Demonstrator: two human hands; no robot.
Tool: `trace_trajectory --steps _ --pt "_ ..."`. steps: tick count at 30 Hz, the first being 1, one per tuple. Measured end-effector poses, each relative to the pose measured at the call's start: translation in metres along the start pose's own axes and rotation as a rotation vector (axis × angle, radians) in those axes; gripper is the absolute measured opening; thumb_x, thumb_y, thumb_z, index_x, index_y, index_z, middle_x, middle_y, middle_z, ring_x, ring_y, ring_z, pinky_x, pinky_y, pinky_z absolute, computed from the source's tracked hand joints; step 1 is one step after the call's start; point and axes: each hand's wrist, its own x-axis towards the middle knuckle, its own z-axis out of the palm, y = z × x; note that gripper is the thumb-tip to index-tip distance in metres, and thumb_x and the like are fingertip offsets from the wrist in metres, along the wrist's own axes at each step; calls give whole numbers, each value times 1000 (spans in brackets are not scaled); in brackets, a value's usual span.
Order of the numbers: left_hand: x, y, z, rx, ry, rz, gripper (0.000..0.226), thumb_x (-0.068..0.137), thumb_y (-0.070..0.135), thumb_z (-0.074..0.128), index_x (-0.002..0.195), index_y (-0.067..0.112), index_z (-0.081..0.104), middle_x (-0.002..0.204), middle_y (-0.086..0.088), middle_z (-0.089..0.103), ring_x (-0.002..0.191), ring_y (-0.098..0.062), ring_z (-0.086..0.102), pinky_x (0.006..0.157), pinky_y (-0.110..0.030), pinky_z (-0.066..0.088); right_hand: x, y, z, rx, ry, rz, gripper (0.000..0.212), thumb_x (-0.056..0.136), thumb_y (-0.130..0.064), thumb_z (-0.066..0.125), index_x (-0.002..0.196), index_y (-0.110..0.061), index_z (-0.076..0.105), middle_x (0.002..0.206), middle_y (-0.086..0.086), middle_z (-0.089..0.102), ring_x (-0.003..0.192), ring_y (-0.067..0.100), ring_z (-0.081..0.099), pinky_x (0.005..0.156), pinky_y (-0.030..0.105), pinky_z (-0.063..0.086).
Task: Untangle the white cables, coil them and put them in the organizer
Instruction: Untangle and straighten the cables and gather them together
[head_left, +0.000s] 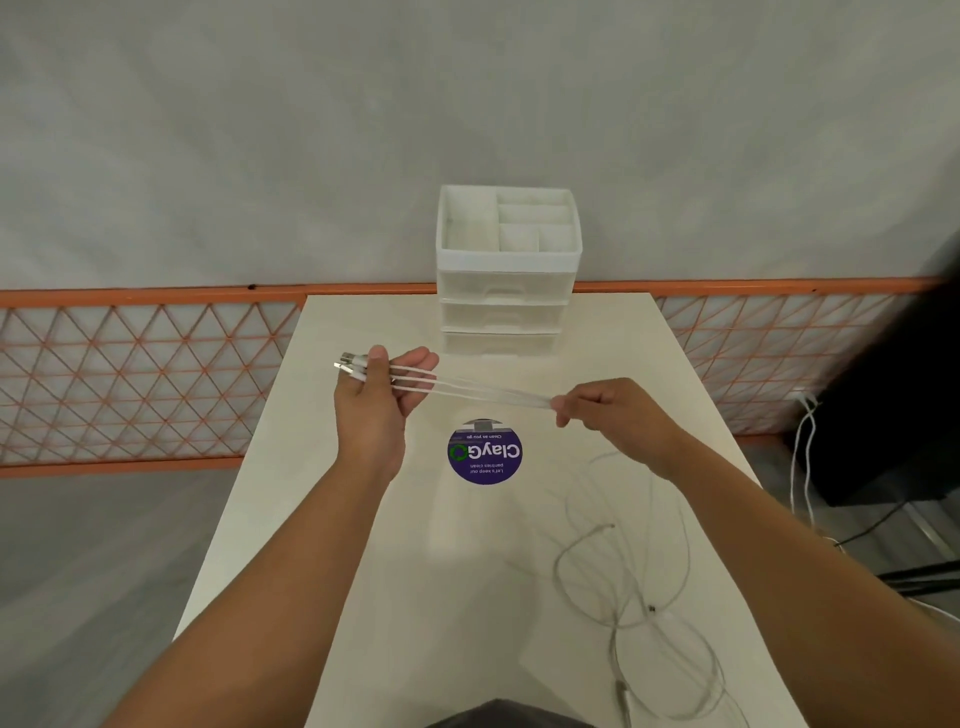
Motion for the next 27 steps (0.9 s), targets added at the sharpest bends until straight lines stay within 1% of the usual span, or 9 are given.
trace_trajectory --steps 3,6,9,11,13,15,17,20,27 --pt "2 -3 -6 19 27 9 18 106 20 39 102 12 54 95 -15 73 81 -20 76 71 -29 62 -5 -13 -6 148 -69 -89 23 92 -22 60 79 -7 71 47 -19 53 50 -2 42 53 7 33" --pt "4 0 -6 21 29 25 16 105 20 40 104 12 54 94 -14 73 81 -21 76 69 -28 61 4 -8 -5 -18 -77 -66 33 89 -35 63 67 -12 71 57 -2 53 57 9 41 59 20 34" --pt "3 1 0 21 16 29 14 105 21 41 108 12 51 95 -14 74 86 -24 76 73 -31 61 8 1 -2 -196 -64 72 44 90 -45 58 60 -14 67 53 3 42 48 13 34 53 22 31" --pt "4 3 1 7 23 34 14 105 21 40 109 12 49 97 -15 74 87 -25 75 74 -32 61 7 4 -1 -174 -62 14 37 93 -44 54 72 -19 73 58 3 47 51 13 38 55 22 34" --pt "7 6 -2 -4 40 43 13 106 20 39 108 12 49 97 -16 73 85 -24 76 72 -32 61 4 3 1 -106 -99 -72 20 93 -37 57 99 -28 73 68 -13 60 62 6 53 63 13 40" --pt "10 8 -4 -4 43 50 13 106 19 39 109 10 48 96 -16 73 83 -23 76 69 -30 61 3 2 1 -54 -113 -137 19 90 -30 64 108 -32 69 83 -26 67 75 -8 61 70 4 42" --pt "10 9 -5 -2 38 52 14 106 19 39 109 10 49 96 -16 73 84 -23 76 69 -29 61 4 2 0 -47 -60 -177 11 88 -28 66 98 -28 71 85 -20 69 73 -7 60 68 5 43" --pt "10 11 -6 -18 30 57 15 106 20 40 108 11 51 99 -17 73 87 -24 75 70 -29 61 4 3 -1 15 -3 -172 11 86 -31 67 87 -21 72 70 -2 64 60 1 51 59 11 39" --pt "7 12 -6 -29 17 57 15 105 20 41 106 12 54 97 -16 73 86 -24 76 69 -29 60 1 -5 -4 144 -19 -109 17 90 -20 63 86 -5 71 70 0 67 49 -2 46 51 7 35"
